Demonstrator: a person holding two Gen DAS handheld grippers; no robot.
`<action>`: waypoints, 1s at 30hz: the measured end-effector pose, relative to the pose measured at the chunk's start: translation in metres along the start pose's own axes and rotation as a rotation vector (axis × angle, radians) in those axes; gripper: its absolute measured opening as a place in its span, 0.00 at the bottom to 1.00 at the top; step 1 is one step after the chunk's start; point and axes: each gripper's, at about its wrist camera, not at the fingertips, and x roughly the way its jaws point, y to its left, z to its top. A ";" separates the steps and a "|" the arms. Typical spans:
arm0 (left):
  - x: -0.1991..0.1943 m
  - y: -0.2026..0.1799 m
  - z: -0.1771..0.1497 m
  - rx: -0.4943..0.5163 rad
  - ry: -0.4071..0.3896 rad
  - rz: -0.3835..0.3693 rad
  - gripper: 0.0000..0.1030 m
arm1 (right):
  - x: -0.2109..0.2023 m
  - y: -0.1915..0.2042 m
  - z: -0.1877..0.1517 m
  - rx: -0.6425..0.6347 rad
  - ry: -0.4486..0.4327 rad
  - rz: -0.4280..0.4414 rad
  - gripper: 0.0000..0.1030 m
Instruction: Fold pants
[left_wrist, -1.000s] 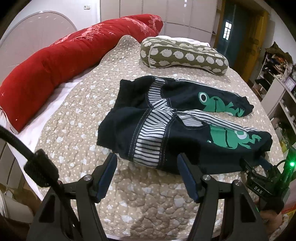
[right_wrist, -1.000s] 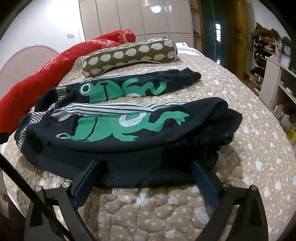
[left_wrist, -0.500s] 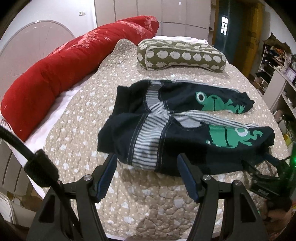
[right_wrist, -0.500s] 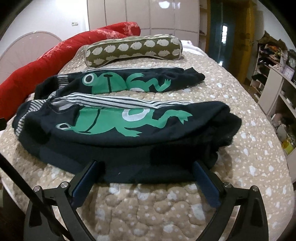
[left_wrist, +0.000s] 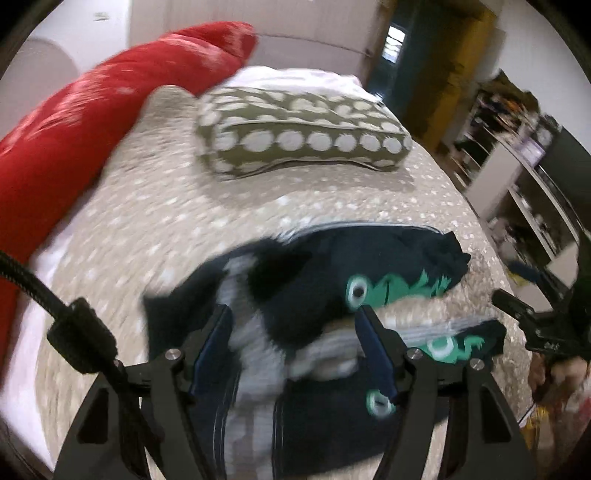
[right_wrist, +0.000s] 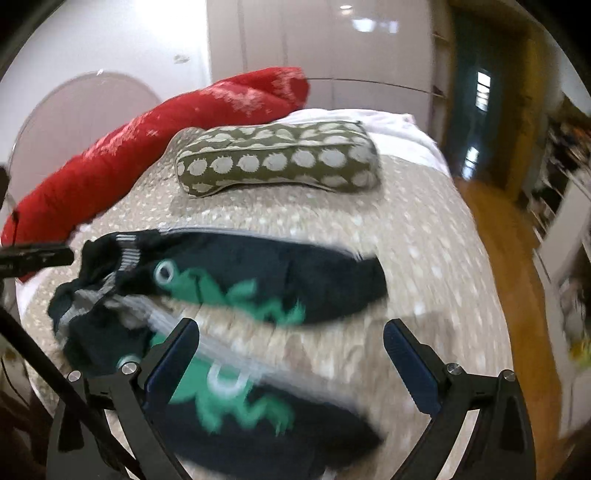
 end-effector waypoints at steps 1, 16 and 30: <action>0.014 0.003 0.012 0.012 0.024 -0.015 0.66 | 0.015 -0.001 0.012 -0.023 0.022 0.010 0.98; 0.157 0.011 0.062 0.107 0.263 -0.161 0.67 | 0.182 0.002 0.074 -0.183 0.307 0.114 0.98; 0.123 -0.016 0.051 0.158 0.197 -0.049 0.06 | 0.141 0.018 0.068 -0.142 0.245 0.191 0.06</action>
